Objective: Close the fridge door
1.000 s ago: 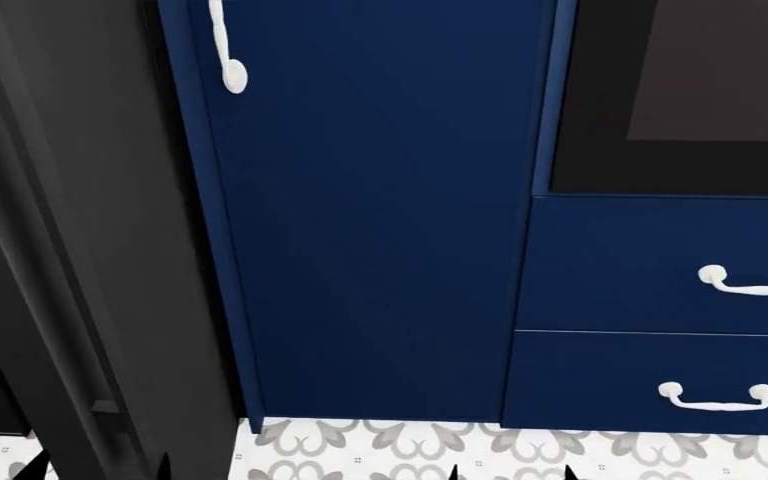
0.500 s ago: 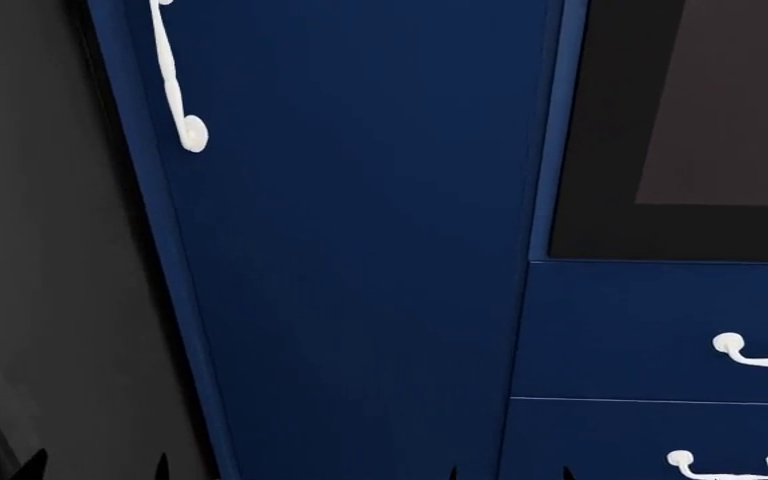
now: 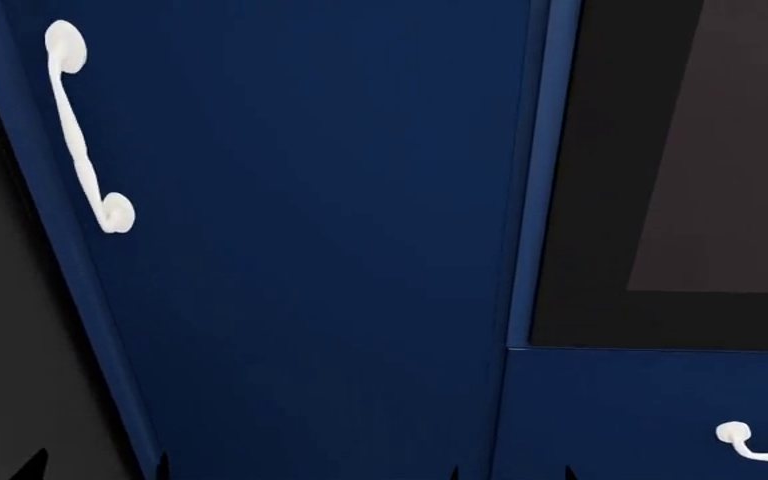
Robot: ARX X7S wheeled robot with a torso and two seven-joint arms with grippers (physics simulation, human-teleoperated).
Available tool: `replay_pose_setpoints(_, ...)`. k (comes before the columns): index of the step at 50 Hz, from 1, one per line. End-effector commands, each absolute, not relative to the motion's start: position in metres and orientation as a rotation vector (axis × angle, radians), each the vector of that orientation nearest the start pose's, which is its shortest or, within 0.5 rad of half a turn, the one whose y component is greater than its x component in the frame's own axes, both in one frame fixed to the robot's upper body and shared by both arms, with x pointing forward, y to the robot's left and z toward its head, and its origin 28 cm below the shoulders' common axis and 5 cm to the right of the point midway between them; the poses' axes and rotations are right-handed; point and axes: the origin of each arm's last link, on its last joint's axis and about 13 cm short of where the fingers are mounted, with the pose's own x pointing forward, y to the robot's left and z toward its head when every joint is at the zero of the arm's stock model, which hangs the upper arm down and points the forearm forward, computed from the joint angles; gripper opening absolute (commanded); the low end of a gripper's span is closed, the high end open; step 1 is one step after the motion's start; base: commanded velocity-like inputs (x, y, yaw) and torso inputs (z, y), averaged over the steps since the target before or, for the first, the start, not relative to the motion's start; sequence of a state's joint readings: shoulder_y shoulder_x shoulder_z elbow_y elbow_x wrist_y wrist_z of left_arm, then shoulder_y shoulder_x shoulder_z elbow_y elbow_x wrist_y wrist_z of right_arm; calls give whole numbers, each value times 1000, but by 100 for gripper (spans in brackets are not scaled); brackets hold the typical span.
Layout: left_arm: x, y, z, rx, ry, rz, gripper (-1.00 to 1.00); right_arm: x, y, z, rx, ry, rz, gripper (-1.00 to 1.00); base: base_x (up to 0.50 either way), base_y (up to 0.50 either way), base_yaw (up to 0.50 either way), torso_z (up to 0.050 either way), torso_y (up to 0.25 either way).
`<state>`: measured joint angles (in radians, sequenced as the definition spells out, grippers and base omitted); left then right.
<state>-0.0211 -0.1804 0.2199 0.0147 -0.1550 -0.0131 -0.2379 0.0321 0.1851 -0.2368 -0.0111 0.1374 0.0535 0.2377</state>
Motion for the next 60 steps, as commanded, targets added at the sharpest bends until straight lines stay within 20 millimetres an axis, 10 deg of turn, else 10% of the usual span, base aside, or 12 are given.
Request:
replay_pose_setpoints(1, 210, 204, 16, 29, 9, 19, 100, 211, -94, 14, -65, 41, -3, 100, 500, -71, 0, 0, 0)
replay_pose_setpoints(36, 210, 203, 16, 31, 11, 17, 100, 210, -94, 14, -91, 34, 9, 100, 499, 9, 0, 0, 1)
replay_pose_setpoints(60, 210, 203, 18, 29, 6, 19, 100, 210, -94, 15, -83, 10, 2, 100, 11, 177, 0, 0, 0)
